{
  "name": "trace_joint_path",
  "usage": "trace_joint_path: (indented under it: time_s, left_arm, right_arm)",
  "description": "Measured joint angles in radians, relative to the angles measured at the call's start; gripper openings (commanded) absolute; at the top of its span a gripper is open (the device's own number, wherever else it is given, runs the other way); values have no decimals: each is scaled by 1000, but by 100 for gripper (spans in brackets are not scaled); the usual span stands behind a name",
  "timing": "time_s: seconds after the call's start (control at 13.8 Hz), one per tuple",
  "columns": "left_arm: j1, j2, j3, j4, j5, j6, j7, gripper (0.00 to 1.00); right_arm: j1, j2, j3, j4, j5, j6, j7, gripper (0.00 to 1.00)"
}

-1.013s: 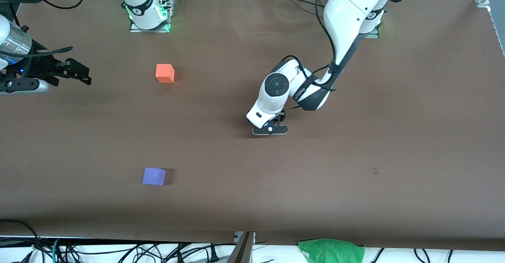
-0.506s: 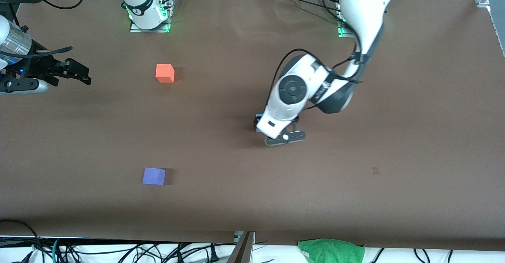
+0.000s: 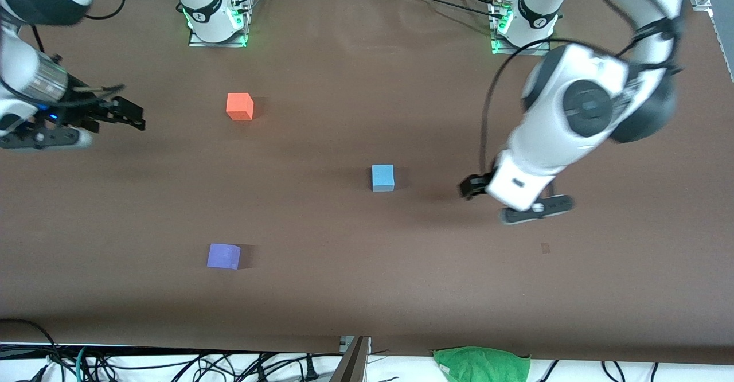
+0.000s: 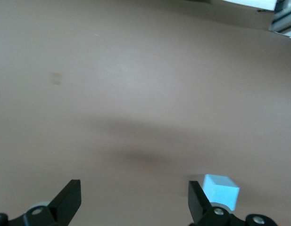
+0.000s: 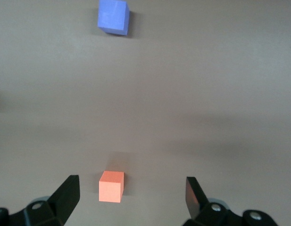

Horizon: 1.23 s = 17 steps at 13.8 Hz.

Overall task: Place blue block between orange and purple blocks
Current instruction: 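Lower the cube, open the left gripper and draw it back, then reach the right gripper to the light blue cube while the left gripper retreats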

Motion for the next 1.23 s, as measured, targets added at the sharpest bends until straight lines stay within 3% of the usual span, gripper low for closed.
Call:
trace_joint_path:
  time_s: [0.22, 0.51, 0.8, 1.01, 1.23]
  left_arm:
    - [81, -108, 3, -22, -1, -123, 93, 100]
    - [210, -226, 8, -52, -1, -259, 300, 100]
    - [273, -260, 43, -62, -1, -300, 407, 100]
    - [275, -259, 82, -70, -1, -301, 439, 100]
    - [275, -256, 81, -81, -1, -301, 447, 100]
  right_arm:
    - [51, 102, 4, -1, 3, 10, 2, 99]
    - [152, 225, 8, 22, 122, 128, 68, 99]
    - [358, 303, 19, 31, 136, 320, 430, 100]
    - [533, 462, 22, 102, 135, 508, 747, 99]
    - [626, 617, 18, 228, 125, 562, 920, 99]
